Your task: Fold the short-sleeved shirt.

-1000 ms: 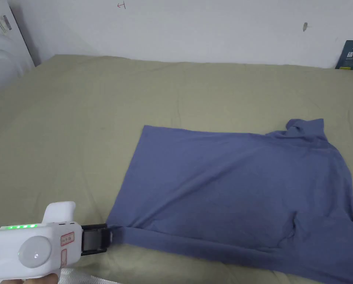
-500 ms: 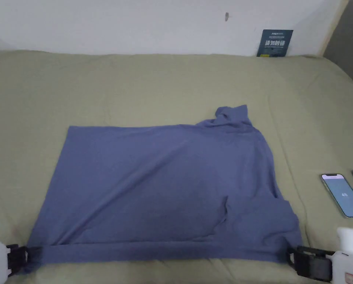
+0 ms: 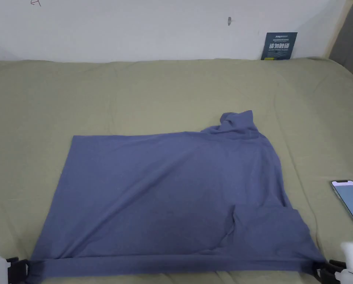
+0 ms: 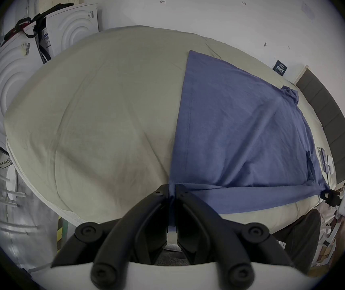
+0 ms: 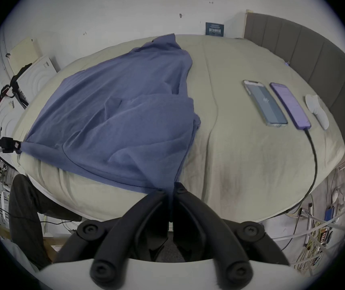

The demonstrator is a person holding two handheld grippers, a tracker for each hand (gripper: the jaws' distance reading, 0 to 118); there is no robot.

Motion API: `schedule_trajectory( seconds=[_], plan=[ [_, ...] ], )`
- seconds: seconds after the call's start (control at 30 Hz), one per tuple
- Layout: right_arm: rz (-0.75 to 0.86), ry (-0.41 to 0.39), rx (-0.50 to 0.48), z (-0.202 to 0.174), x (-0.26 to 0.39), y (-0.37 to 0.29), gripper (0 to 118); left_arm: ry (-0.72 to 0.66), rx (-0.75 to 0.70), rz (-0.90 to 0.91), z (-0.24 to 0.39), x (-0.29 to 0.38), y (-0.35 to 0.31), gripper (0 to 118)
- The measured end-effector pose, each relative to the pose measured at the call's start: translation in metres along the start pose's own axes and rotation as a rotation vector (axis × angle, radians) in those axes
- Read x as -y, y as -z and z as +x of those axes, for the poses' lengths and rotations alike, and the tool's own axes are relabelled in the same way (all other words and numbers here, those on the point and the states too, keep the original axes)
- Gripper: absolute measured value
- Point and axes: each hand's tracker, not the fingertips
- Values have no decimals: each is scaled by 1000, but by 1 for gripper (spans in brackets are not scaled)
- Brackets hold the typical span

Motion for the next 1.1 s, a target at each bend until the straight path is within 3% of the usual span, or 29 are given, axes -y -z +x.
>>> schedule_trajectory(
  seconds=[0.07, 0.1, 0.27, 0.4, 0.6, 0.8, 1.03, 1.07, 1.1],
  plan=[
    [27, -8, 10, -14, -5, -11, 4, 12, -6, 8, 7, -6, -8, 6],
    [-2, 35, -56, 9, -12, 4, 4, 14, -2, 17, 11, -10, -11, 6],
    [45, 43, -60, 22, -60, 16, 4, 36, 6, 66, 15, -50, -12, 6],
    [75, 2, -24, 13, -104, 29, 4, 33, 5, 102, 22, -94, 1, 6],
    [39, 15, -11, 9, -158, 75, 4, 42, -10, 99, 43, -142, 41, 6],
    [-43, 25, -1, 24, -181, 136, 4, 54, -39, 61, 60, -164, 79, 6],
    [-88, 92, -6, 37, -182, 163, 4, 59, -51, 43, 63, -174, 104, 6],
    [-77, 128, -21, 39, -180, 163, 9, 60, -46, 45, 63, -172, 105, 6],
    [-70, 170, -3, 42, -178, 163, 26, 59, -42, 49, 63, -170, 105, 8]
  ],
)
